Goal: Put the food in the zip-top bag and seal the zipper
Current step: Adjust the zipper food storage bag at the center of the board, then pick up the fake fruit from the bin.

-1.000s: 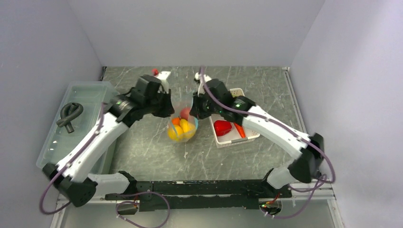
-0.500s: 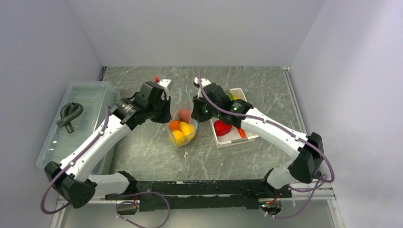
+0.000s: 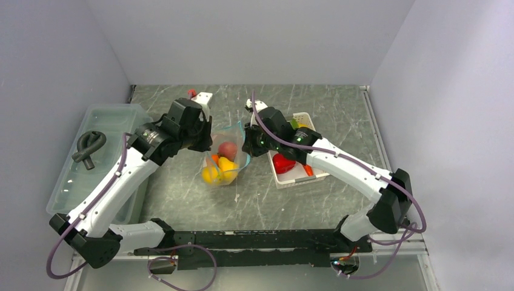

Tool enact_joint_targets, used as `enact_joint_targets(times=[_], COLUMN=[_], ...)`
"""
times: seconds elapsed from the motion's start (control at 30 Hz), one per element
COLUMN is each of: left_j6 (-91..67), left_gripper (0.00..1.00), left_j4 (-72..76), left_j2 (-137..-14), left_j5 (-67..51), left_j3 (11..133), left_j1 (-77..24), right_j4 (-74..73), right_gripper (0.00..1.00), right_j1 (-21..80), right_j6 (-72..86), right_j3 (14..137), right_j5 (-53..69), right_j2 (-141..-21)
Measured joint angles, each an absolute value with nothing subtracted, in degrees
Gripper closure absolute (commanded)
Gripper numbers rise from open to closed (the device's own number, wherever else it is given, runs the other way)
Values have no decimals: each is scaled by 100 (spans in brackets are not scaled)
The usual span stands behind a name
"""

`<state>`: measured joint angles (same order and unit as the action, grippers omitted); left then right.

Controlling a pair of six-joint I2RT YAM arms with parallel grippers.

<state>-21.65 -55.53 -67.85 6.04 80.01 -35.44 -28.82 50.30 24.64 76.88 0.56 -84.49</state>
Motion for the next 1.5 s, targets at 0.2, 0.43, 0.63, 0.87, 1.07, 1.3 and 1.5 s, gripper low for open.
enact_joint_targets(times=[0.2,0.43,0.63,0.87,1.07,1.3,1.5], left_j6=[-1940,-1809,-1765,-1737,-1715,-1662,-1590], left_gripper=[100,100,100,100,100,100,100], left_j4=[-5721,-5839,-5819,-5765,-5708,-5662,-5660], left_j2=[-6860,-6928,-6936,-6991,-7006,-7006,-7011], left_j5=[781,904,1007,1041,1035,967,928], left_j3=[8512,8499,8215,8160,8154,8154,8156], left_j1=[-3542,-3542,-3538,-3527,-3516,-3487,-3472], right_j4=[-2749,-2644,-2650,-2681,-2836,-3000,-3041], right_gripper=[100,90,67,43,30,18,8], right_j1=[5030,5026,5013,5002,4956,4451,3857], right_j6=[2467,2510,2530,2484,2397,2263,2204], right_j3=[7817,7819,7907,8020,8020,7830,7443], right_j5=[67,93,152,141,-104,-421,-550], right_j2=[-8689,-9056,-9150,-9030,-8521,-7605,-7317])
